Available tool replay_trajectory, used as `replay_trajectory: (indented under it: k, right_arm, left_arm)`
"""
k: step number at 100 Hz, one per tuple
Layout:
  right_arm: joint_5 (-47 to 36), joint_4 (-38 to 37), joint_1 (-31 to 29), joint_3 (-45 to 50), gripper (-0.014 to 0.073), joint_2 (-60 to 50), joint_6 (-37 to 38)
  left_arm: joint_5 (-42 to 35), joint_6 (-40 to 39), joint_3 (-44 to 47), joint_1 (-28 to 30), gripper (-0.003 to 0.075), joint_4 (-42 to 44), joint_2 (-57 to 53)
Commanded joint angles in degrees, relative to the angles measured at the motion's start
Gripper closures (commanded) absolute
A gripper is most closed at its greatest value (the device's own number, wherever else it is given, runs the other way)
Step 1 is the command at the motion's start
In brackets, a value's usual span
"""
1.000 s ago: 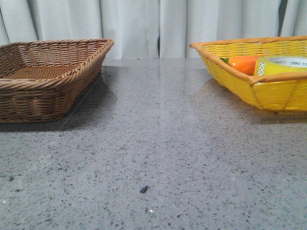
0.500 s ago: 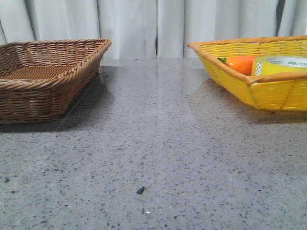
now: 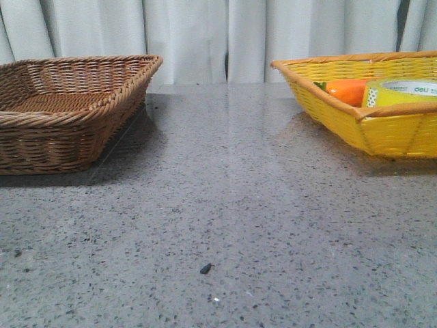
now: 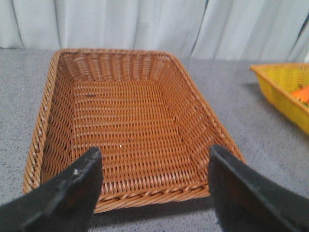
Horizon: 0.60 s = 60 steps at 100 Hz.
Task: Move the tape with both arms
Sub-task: 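Reach the right gripper into the yellow basket and grasp the yellow tape roll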
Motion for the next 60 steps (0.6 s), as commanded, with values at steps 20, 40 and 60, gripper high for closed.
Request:
replay_trajectory:
  k: [20,40,60]
  right_arm:
    - [3.42,-3.31,0.31,-8.05,0.0193,14.59,0.87]
    - [1.66,-4.26,0.31,-8.05,0.0193,20.6,1.63]
    - [-0.42,-4.26,0.31,-8.05,0.0335,25.1,1.81]
  left_arm:
    - [-2.42,1.02,-2.3,-0.43,0.0282,-3.05,1.58]
    - [-2.42,1.02,-2.3,-0.43,0.0282,-3.05,1.58]
    - [-2.42,1.02,-2.3,-0.43,0.0282,-3.05,1.58]
